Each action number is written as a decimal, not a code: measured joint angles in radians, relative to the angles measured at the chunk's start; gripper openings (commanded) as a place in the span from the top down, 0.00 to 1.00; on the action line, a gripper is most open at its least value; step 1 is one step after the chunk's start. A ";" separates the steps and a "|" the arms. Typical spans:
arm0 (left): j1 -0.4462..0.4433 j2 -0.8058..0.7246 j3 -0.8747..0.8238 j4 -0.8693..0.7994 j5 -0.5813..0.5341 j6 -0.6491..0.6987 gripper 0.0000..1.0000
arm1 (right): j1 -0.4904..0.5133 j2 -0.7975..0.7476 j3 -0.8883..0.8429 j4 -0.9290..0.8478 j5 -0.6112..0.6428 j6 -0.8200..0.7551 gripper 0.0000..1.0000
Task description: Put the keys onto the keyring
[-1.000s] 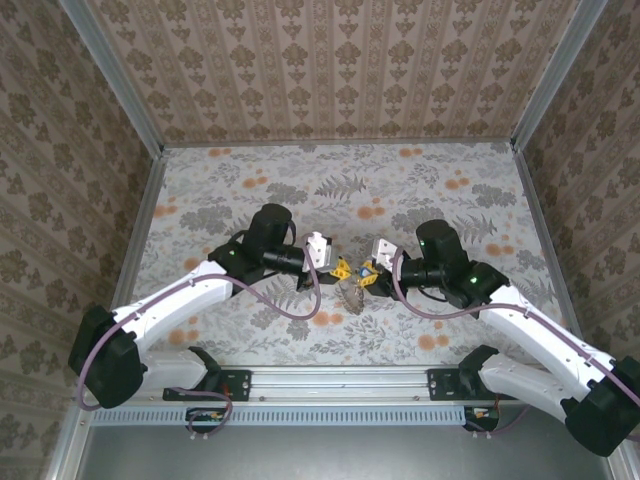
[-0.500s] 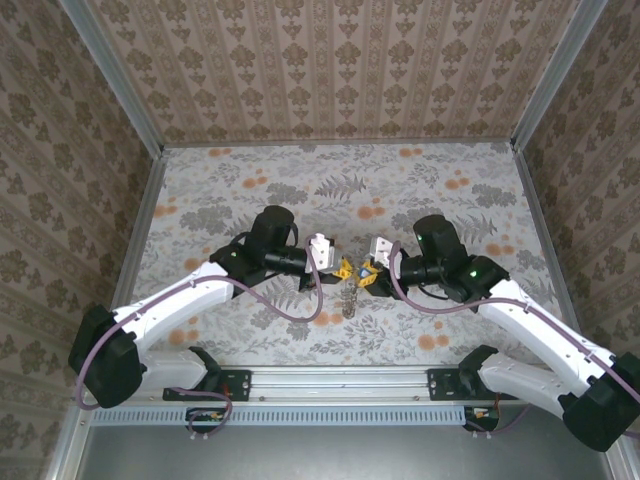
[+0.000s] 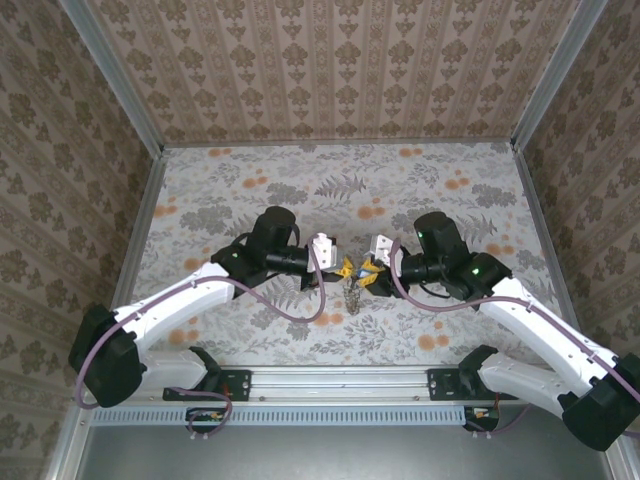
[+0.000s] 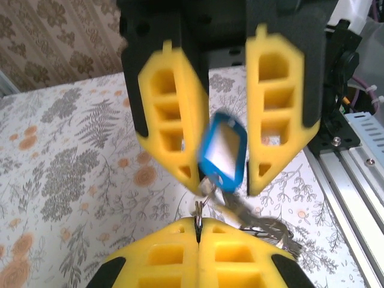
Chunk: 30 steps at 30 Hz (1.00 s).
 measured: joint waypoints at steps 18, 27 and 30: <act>0.000 -0.023 -0.024 0.037 -0.060 -0.027 1.00 | -0.002 -0.114 -0.143 0.229 0.130 0.328 0.60; 0.019 -0.055 -0.042 0.111 -0.070 -0.062 1.00 | -0.002 -0.027 -0.185 0.332 0.200 1.062 0.72; 0.028 -0.055 -0.046 0.118 -0.074 -0.072 1.00 | -0.002 -0.027 -0.198 0.347 0.198 1.229 0.69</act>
